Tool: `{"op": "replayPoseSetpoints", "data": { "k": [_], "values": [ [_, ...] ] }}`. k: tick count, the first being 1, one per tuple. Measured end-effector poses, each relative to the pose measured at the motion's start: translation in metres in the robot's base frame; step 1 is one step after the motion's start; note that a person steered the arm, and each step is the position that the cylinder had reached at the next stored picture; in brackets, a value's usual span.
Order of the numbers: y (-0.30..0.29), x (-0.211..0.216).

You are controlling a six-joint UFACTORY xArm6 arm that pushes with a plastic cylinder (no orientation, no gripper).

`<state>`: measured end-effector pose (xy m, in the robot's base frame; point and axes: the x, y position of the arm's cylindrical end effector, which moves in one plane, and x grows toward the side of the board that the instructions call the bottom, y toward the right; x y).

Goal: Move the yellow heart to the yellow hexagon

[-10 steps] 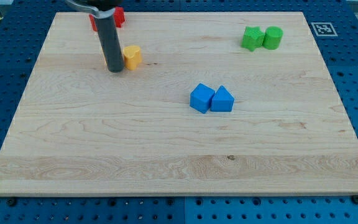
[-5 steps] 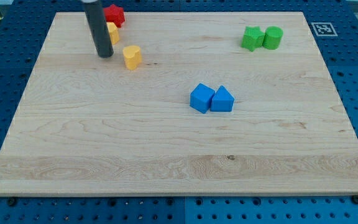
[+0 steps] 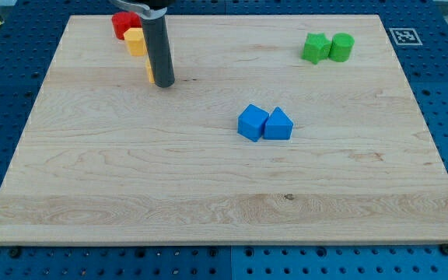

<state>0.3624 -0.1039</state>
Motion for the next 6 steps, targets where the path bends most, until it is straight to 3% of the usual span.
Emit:
{"op": "replayPoseSetpoints", "data": {
  "k": [6],
  "values": [
    [-0.022, -0.057]
  ]
}}
